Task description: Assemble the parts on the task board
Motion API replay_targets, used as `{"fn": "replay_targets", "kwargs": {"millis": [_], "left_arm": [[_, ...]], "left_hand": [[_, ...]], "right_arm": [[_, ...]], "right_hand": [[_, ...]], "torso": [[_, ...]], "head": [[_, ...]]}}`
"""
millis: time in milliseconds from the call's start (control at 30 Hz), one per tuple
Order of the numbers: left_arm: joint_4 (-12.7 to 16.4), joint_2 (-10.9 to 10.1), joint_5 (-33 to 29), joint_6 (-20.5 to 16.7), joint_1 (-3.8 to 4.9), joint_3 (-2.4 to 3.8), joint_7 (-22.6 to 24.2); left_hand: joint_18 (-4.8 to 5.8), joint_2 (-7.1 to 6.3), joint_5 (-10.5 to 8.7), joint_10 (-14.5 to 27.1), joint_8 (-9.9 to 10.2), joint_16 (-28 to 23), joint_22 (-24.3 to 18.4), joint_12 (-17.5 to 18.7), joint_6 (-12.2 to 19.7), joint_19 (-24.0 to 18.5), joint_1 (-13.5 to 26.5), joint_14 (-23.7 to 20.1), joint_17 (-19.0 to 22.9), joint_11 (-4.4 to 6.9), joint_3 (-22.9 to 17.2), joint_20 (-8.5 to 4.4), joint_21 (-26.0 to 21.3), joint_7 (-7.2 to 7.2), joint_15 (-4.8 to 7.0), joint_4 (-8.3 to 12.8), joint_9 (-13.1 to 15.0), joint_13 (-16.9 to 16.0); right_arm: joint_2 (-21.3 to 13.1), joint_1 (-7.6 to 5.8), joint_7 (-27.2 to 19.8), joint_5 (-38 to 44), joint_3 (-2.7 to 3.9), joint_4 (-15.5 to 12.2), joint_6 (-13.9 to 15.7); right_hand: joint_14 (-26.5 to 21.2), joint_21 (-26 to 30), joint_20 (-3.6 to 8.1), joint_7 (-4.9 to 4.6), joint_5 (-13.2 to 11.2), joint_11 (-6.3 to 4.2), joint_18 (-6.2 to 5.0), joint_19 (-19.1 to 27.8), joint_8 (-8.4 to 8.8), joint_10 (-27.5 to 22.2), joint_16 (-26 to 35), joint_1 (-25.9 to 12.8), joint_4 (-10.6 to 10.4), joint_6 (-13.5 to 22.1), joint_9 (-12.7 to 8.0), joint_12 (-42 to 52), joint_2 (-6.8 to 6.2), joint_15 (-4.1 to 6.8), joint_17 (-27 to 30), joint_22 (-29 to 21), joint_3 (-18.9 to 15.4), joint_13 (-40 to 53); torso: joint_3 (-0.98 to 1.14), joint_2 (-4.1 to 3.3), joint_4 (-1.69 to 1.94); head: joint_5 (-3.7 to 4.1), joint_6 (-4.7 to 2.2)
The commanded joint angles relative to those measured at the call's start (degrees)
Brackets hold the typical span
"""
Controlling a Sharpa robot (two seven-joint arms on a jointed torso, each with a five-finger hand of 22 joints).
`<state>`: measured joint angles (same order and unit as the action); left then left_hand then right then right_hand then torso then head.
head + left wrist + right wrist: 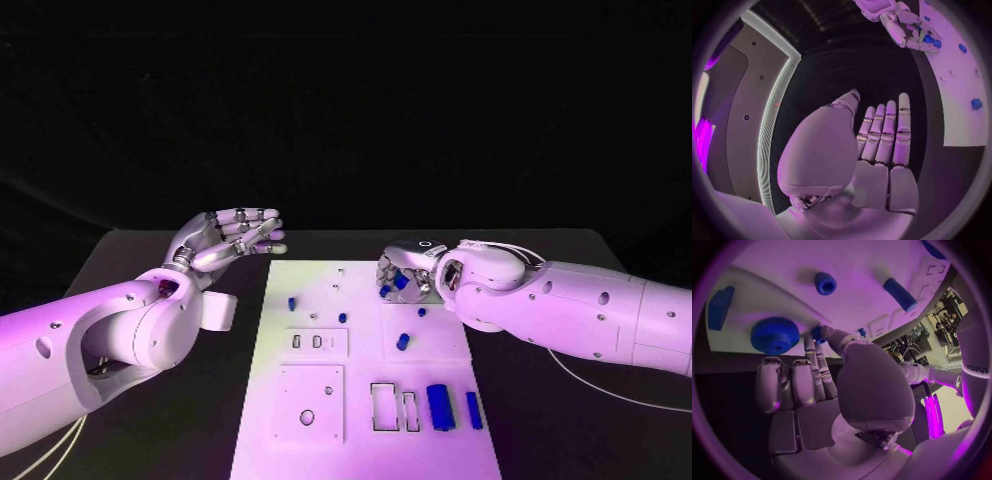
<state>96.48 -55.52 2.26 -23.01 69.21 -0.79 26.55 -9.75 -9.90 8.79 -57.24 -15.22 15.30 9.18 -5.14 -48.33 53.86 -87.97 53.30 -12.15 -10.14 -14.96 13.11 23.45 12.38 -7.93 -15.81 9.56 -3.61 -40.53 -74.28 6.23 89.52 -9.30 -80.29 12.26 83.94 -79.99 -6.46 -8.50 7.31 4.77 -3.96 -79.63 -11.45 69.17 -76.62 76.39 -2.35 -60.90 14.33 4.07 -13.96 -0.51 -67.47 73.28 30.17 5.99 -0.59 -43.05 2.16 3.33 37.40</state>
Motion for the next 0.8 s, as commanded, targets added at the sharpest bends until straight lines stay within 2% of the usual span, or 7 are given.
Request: {"fn": "replay_targets", "kwargs": {"millis": [33,167,333,400,567,633,800], "left_arm": [[0.0,0.0,-0.2,1.1,0.10,0.07,0.0],[0.0,0.0,-0.2,1.2,0.10,0.07,0.0],[0.0,0.0,-0.2,1.2,0.10,0.07,-0.1],[-0.1,0.0,-0.2,1.3,0.10,0.07,-0.2],[-0.2,0.1,-0.2,1.3,0.10,0.07,-0.4],[-0.3,0.1,-0.2,1.3,0.10,0.06,-0.5],[-0.6,0.1,-0.2,1.3,0.10,0.06,-0.8]], "left_hand": [[-0.67,-0.31,-0.28,0.0,0.3,-0.3,0.0,0.3,0.5,0.4,0.3,-0.5,-0.1,-0.22,-0.1,-0.06,0.3,0.60,-0.03,-0.1,-0.1,-0.1],[-0.67,-0.31,-0.28,0.0,0.3,-0.3,0.0,0.3,0.5,0.4,0.3,-0.5,-0.1,-0.22,-0.1,-0.06,0.3,0.60,-0.03,-0.1,-0.1,-0.1],[-0.67,-0.31,-0.28,0.0,0.3,-0.3,0.0,0.3,0.5,0.4,0.3,-0.5,-0.1,-0.22,-0.1,-0.06,0.3,0.60,-0.03,-0.1,-0.1,-0.1],[-0.67,-0.31,-0.28,0.0,0.3,-0.3,0.0,0.3,0.5,0.4,0.3,-0.5,-0.1,-0.22,-0.1,-0.06,0.3,0.60,-0.03,-0.1,-0.1,-0.1],[-0.67,-0.31,-0.28,0.0,0.3,-0.3,0.0,0.3,0.5,0.4,0.3,-0.5,-0.1,-0.22,-0.1,-0.06,0.3,0.60,-0.03,-0.1,-0.1,-0.1],[-0.64,-0.24,-0.30,0.1,0.3,-0.4,0.0,0.5,0.6,0.4,0.2,-0.6,-0.1,-0.25,-0.1,-0.05,0.3,0.60,-0.07,0.1,-0.1,-0.1],[-0.63,-0.19,-0.31,0.1,0.4,-0.5,0.0,0.6,0.6,0.4,0.0,-0.7,-0.1,-0.25,-0.2,-0.05,0.3,0.59,-0.08,0.2,-0.1,-0.1]], "right_arm": [[0.0,0.07,0.3,0.9,0.00,0.0,-1.0],[0.1,0.08,0.2,0.8,0.00,0.0,-0.9],[0.1,0.12,-0.3,0.4,0.00,-0.1,1.5],[0.0,0.14,-0.2,0.2,0.00,-0.1,3.1],[-0.2,0.15,0.9,0.2,0.01,-0.4,7.6],[-0.4,0.09,1.5,0.2,0.03,-0.9,9.3],[-0.2,-0.23,2.9,0.3,0.11,-1.6,11.2]], "right_hand": [[1.9,-0.3,-0.04,0.03,0.2,0.09,0.35,-0.3,-0.04,0.4,-0.3,0.1,-0.1,-0.5,0.0,0.0,-0.42,0.09,0.0,0.1,0.4,-0.1],[1.9,-0.5,-0.01,0.13,0.1,0.00,0.40,-0.4,-0.22,0.8,-0.5,0.0,-0.1,-0.8,0.3,0.0,-0.31,0.17,-0.1,0.4,1.2,-0.2],[2.0,-1.6,0.36,1.01,0.0,-0.79,0.70,-1.3,-1.45,2.9,-1.2,-0.4,-0.2,-2.5,1.2,0.6,0.56,0.79,-0.7,2.2,2.8,0.0],[2.1,-2.2,0.88,1.79,0.0,-1.50,0.91,-1.9,-2.52,4.4,-1.7,-0.2,-0.1,-3.7,2.1,0.9,2.18,1.39,-1.1,3.3,3.9,0.2],[2.1,-2.7,1.45,2.35,0.0,-2.02,1.06,-2.3,-4.05,5.9,-1.9,-0.3,0.3,-3.9,4.0,0.7,3.70,1.91,-1.1,4.1,5.3,0.5],[2.2,-2.9,1.54,2.38,-0.1,-2.15,1.14,-2.5,-4.45,6.2,-2.1,-0.2,0.7,-3.9,4.4,0.6,3.64,1.97,-1.2,4.5,5.4,0.6],[2.2,-3.1,1.60,2.45,-0.1,-2.17,1.19,-2.6,-4.84,6.3,-2.2,-0.5,0.8,-3.8,5.0,0.4,3.49,2.00,-1.2,4.8,5.4,0.6]], "torso": [[0.00,-0.15,0.06],[-0.02,-0.27,0.10],[0.00,-0.38,0.06],[0.01,-0.37,0.03],[-0.05,-0.40,0.09],[-0.07,-0.41,0.09],[-0.05,-0.52,0.15]], "head": [[-0.01,-0.17],[0.05,-0.16],[-0.01,-0.28],[-0.02,-0.23],[0.01,-0.47],[0.03,-0.63],[0.00,-0.86]]}}
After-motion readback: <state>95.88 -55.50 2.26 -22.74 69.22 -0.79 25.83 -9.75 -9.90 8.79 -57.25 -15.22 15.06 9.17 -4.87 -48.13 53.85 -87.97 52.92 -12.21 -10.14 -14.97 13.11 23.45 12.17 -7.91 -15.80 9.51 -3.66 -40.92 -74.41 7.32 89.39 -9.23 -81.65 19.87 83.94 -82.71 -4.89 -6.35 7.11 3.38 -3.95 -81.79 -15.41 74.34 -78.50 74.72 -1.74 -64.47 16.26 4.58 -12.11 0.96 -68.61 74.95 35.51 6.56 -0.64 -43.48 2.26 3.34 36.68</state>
